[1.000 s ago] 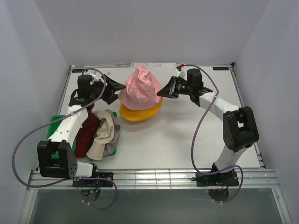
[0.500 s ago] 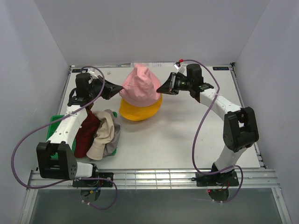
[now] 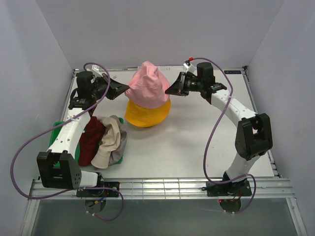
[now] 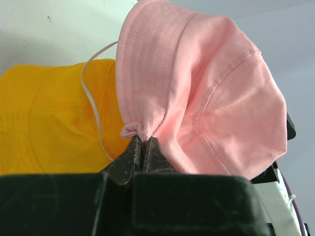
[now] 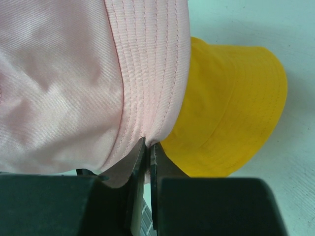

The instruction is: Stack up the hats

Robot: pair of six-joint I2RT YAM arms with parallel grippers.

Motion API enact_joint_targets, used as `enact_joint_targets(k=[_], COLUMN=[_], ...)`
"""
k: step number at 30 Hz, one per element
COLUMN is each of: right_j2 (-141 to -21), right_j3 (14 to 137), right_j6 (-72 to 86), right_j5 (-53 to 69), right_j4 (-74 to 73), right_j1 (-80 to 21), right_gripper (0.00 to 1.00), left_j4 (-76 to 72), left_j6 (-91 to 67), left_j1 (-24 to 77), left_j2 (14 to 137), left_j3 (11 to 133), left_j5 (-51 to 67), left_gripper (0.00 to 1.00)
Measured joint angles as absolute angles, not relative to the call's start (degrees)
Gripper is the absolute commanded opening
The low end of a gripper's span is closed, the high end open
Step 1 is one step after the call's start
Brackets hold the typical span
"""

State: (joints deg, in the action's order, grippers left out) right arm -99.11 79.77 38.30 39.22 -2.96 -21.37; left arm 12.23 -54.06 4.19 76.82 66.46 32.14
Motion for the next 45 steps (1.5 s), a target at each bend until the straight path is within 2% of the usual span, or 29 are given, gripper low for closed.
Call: enact_joint_targets(k=[9, 18, 28, 33, 35, 38, 40, 41, 42, 45], right_j2=[-99.2, -102.1, -104.4, -104.4, -104.4, -104.4, -104.4, -104.4, -104.4, -104.4], right_j3=[84.5, 88.7, 85.0, 83.8, 82.8, 80.9, 79.9, 79.7, 79.5, 78.9], right_j6=[38.6, 39.1, 39.2, 38.7, 38.5, 38.5, 38.5, 38.5, 38.5, 38.5], right_j5=[39.2, 39.3, 39.2, 39.2, 39.2, 39.2, 39.2, 39.2, 39.2, 39.2], right_j4=[-7.6, -9.0, -8.7, -8.1, -7.5, -6.6, -6.1, -6.0, -6.0, -5.7], right_j1=[-21.4, -22.1, -23.3, -23.3, -23.3, -23.3, -23.3, -23.3, -23.3, -23.3], right_gripper=[0.08, 0.08, 0.08, 0.08, 0.08, 0.08, 0.08, 0.08, 0.08, 0.08], left_j4=[15.1, 18.4, 16.2, 15.2, 14.6, 14.0, 13.5, 13.1, 12.9, 12.2], left_j6=[-53.9, -51.5, -49.0, -48.5, -48.1, -47.8, -47.7, -47.7, -47.7, -47.6], left_j1=[4.1, 3.4, 3.1, 3.1, 3.1, 3.1, 3.1, 3.1, 3.1, 3.1], left_j2=[76.7, 74.7, 74.5, 74.5, 74.5, 74.5, 74.5, 74.5, 74.5, 74.5], left_j3=[67.4, 68.3, 58.8, 56.9, 56.6, 55.6, 54.7, 54.2, 53.8, 52.7], left_j5=[31.6, 25.9, 25.6, 26.6, 26.8, 27.2, 27.5, 27.6, 27.6, 27.7], left_gripper=[0.00, 0.00, 0.00, 0.08, 0.16, 0.16, 0.11, 0.03, 0.00, 0.00])
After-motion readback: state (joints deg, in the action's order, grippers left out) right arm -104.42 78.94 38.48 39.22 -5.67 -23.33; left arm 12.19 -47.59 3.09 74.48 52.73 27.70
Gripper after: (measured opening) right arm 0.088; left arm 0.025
